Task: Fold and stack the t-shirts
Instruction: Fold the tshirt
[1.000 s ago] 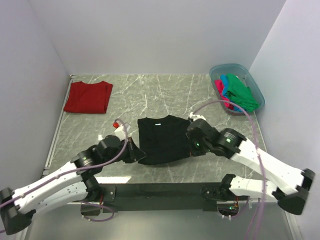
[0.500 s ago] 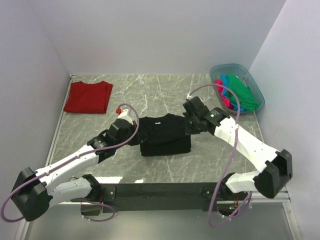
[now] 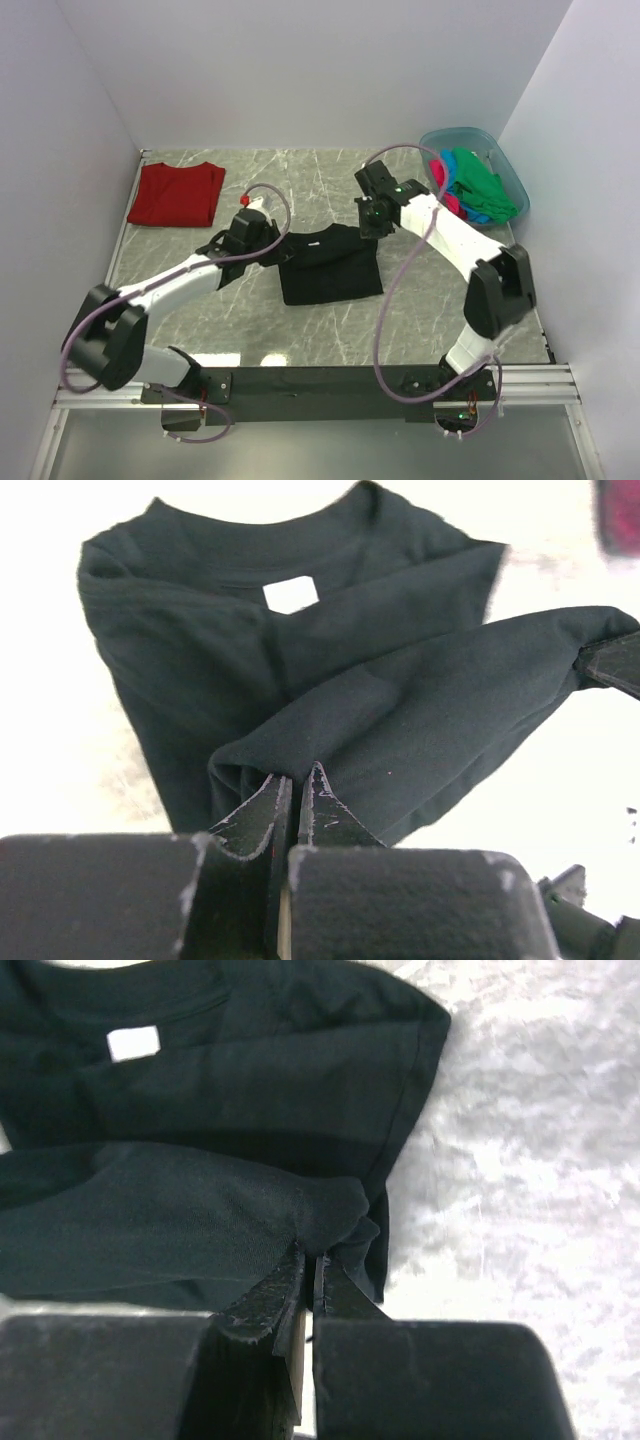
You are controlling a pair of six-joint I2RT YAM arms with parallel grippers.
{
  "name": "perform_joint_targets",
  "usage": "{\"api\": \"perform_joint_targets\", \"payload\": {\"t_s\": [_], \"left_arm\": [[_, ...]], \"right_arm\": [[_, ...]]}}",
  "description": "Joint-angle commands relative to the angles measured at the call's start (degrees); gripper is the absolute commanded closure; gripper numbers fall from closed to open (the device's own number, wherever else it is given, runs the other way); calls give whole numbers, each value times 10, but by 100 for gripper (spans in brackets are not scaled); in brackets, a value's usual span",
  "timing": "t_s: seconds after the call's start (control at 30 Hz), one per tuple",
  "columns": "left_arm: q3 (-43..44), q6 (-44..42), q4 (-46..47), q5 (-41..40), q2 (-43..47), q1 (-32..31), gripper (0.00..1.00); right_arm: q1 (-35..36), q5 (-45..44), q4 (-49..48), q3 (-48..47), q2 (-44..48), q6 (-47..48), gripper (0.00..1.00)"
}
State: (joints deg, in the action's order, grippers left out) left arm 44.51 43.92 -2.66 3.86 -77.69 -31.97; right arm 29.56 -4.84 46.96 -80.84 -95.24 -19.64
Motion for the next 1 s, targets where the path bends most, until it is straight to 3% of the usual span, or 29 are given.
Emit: {"api": "perform_joint_targets", "payload": {"t_s": [0.0,0.43,0.47,0.5,0.57,0.6,0.67,0.7,0.8,0.97], "left_arm": [[31,-25,38,10,-32,16,100],[122,-40,29,-13,-157,41,99],[126,-40,28,-17,-163,44,93],[131,-40,28,-23,-169,45,78],[141,-39,0,-37,-166,46,61],[143,-38,-4,-37,-162,46,46],[152,-41,-24,-70,-141,46,33],[155,-42,-32,-82,-122,45,20],[163,-50,-59,-120,-77,45,11],[118,-51,-58,-112,-10,45,9]], "right_arm": [[-15,9,-26,-39,-40,21,100],[-45,16,-40,-135,-142,14,99],[-47,15,-42,-138,-146,14,96],[-48,16,-43,-143,-149,14,86],[-49,19,-46,-146,-153,14,73],[-50,17,-50,-149,-152,13,62],[-50,15,-56,-150,-143,12,52],[-50,14,-58,-150,-137,11,50],[-50,5,-72,-135,-96,4,42],[-48,32,-104,-69,-6,0,40]]}}
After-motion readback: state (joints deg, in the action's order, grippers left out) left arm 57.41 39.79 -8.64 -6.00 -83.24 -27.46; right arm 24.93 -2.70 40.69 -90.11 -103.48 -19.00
